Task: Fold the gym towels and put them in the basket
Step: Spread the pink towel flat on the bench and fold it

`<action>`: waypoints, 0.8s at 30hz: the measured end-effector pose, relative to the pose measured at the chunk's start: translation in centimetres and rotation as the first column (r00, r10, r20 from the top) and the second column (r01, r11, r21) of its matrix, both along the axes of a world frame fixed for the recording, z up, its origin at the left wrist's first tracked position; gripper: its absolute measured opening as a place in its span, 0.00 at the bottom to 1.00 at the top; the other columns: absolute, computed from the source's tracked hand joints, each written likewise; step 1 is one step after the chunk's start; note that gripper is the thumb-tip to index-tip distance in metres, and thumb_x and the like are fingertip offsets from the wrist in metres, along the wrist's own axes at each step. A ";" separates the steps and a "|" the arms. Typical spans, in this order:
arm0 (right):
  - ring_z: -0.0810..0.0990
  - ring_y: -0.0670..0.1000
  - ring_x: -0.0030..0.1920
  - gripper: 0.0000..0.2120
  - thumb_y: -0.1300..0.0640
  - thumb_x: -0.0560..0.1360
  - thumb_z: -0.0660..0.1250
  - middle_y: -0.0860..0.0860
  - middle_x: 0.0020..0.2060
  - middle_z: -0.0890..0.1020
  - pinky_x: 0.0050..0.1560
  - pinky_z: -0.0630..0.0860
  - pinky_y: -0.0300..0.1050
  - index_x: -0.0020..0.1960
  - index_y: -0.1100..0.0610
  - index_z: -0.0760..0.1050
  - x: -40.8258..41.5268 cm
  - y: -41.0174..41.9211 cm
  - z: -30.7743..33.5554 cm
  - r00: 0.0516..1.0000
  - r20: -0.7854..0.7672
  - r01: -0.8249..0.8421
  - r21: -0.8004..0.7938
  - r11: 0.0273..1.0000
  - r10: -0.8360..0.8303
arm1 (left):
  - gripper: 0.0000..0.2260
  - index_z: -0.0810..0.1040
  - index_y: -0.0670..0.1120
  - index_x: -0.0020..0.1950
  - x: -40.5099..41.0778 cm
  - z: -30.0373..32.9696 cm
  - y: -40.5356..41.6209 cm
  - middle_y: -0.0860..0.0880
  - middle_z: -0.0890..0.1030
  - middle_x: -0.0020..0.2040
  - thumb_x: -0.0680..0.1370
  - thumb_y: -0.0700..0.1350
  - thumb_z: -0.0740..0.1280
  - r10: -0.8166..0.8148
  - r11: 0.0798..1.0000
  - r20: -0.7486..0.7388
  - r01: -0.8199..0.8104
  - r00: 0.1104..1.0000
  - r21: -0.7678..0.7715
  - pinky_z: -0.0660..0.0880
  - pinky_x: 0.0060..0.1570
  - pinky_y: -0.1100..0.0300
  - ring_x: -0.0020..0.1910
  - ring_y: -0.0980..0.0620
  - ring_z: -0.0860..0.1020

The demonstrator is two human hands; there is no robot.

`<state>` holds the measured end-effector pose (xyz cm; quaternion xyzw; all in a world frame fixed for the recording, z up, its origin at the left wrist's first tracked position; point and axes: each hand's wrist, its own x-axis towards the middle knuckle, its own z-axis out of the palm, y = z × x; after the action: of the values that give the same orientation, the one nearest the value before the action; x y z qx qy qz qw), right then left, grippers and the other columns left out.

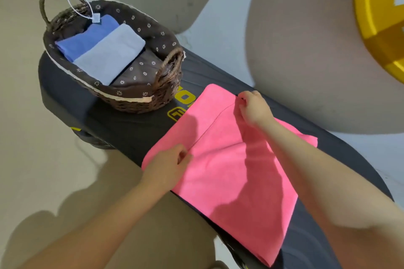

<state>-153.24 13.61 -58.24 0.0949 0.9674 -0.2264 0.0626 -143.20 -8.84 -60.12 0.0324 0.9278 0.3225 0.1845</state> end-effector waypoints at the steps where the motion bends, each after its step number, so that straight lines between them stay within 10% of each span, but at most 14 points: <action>1: 0.74 0.62 0.56 0.14 0.64 0.76 0.56 0.63 0.55 0.74 0.56 0.70 0.50 0.59 0.62 0.74 -0.1 0.2 -0.2 1.000 0.004 0.002 0.021 1.000 -0.002 | 0.09 0.75 0.47 0.51 0.0 -0.1 0.1 0.55 0.70 0.31 0.79 0.51 0.60 -0.014 1.000 -0.009 0.013 1.000 -0.024 0.65 0.38 0.59 0.37 0.50 0.72; 17: 0.78 0.62 0.51 0.15 0.64 0.73 0.61 0.60 0.52 0.80 0.47 0.72 0.48 0.58 0.58 0.72 -1.1 1.7 1.2 0.996 -0.003 0.084 0.010 0.996 -0.084 | 0.13 0.60 0.55 0.37 0.6 -0.4 -0.4 0.51 0.66 0.27 0.80 0.47 0.59 -0.056 0.987 -0.019 0.058 0.998 0.149 0.62 0.33 0.58 0.26 0.53 0.64; 21: 0.78 0.41 0.32 0.14 0.66 0.71 0.61 0.47 0.30 0.79 0.47 0.76 0.39 0.55 0.59 0.77 -0.9 2.6 1.0 0.998 0.053 0.021 -0.060 0.998 -0.018 | 0.09 0.63 0.54 0.41 0.2 -0.4 -0.5 0.51 0.66 0.26 0.80 0.45 0.58 -0.075 0.983 -0.022 0.078 0.997 0.168 0.57 0.29 0.58 0.24 0.55 0.63; 24: 0.78 0.53 0.45 0.14 0.62 0.75 0.61 0.50 0.40 0.76 0.50 0.76 0.46 0.58 0.55 0.77 -0.2 2.8 1.2 0.992 0.000 -0.124 0.088 0.988 0.125 | 0.02 0.68 0.50 0.49 0.1 -0.6 -0.7 0.52 0.67 0.27 0.81 0.44 0.57 -0.114 0.980 -0.047 0.120 0.992 0.160 0.57 0.27 0.59 0.24 0.56 0.64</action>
<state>-153.47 16.44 -57.01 0.0364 0.9805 -0.1798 0.0700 -143.13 -9.53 -60.69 0.1079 0.8982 0.3850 0.1824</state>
